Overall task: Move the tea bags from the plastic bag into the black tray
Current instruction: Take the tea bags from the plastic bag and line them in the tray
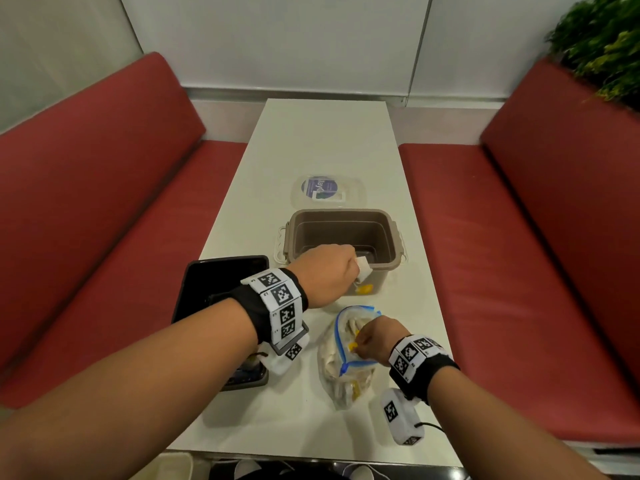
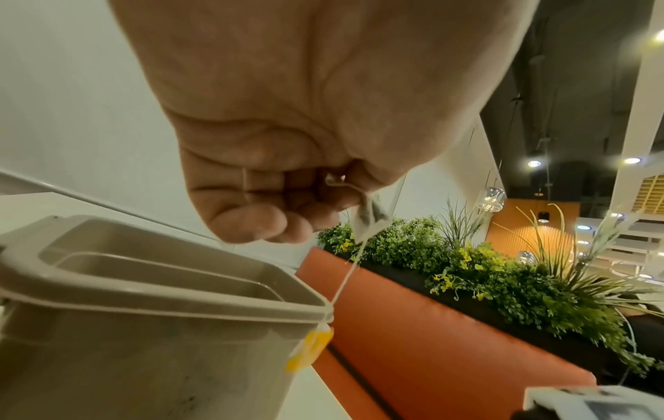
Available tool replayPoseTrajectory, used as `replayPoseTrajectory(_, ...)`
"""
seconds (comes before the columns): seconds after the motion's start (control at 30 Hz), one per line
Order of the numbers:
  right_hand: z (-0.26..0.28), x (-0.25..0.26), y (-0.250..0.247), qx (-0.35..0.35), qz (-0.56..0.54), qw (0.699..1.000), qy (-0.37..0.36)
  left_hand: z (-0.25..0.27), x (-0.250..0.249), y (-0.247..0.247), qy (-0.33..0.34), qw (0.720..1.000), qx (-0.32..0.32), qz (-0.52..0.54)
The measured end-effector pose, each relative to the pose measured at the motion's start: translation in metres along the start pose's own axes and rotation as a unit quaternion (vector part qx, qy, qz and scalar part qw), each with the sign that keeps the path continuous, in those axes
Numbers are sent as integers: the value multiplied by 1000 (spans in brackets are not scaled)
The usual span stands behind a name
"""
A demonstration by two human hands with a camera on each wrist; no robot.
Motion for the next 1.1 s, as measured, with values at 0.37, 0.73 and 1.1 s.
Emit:
replayPoseTrajectory(0.37,-15,7,-1,15,67,997,22,21,13,-63,-21,997,43,-58)
replayPoseTrajectory(0.73,-14,14,-46,-129,1,991,19,68,55,-125,-42,989,63,-124)
replayPoseTrajectory(1.1,-4,23,-43,-133,-22,990,36,86,102,-72,-85,948,280,-126)
Point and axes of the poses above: each hand's wrist, its own z-axis away from the middle knuckle, its own y-axis out of the palm, x = y × z, the point moved 2 cm from there along -z, towards the middle knuckle, and after that the axes turned 13 degrees about z, right-handed, at the moved point
